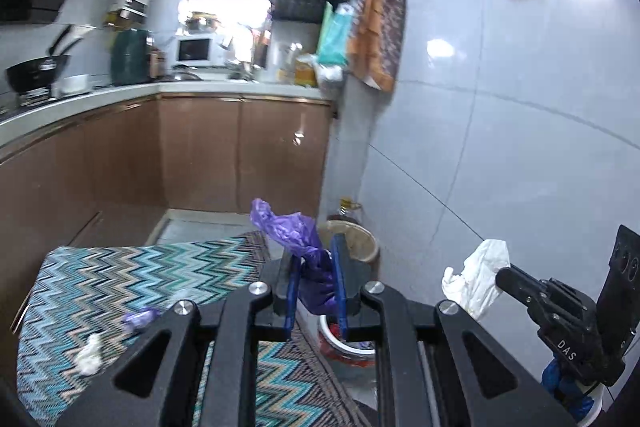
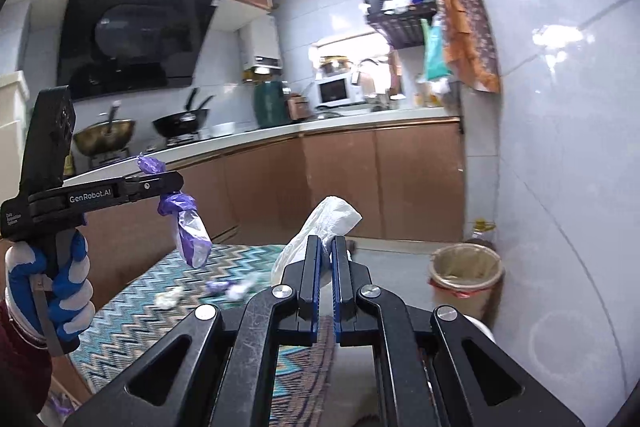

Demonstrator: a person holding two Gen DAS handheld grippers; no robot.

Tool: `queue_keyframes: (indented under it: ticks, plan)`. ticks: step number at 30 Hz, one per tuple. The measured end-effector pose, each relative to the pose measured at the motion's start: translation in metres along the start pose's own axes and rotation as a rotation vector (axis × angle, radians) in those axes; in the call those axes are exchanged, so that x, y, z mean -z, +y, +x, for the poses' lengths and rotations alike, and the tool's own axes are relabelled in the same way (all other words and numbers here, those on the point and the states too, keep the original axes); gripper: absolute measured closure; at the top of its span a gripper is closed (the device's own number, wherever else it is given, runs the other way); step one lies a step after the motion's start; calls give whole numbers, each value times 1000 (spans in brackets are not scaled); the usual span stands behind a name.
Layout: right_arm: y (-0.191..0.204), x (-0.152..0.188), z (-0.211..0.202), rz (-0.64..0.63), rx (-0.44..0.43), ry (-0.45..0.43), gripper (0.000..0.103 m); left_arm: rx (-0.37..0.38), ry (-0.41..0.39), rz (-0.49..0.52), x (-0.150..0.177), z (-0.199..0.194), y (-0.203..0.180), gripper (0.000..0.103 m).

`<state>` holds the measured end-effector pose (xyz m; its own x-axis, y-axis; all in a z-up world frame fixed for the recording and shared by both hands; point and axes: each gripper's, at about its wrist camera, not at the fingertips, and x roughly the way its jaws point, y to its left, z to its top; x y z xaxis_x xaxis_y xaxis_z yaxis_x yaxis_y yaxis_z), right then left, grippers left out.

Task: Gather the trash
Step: 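Carry the purple wrapper and white tissue to the white bin and release both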

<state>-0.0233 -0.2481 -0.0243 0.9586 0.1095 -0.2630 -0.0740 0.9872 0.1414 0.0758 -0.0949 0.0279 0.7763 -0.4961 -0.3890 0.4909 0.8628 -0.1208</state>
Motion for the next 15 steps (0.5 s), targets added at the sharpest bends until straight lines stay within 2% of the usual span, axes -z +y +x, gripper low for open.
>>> queue_keyframes:
  ticks: [8,15]
  plan:
    - [-62,6,44,39,113,59,98,42,114,67,-6,113,-45,89]
    - [-117,27,102,91,170,149,98,48,244,92,11,224,-66,89]
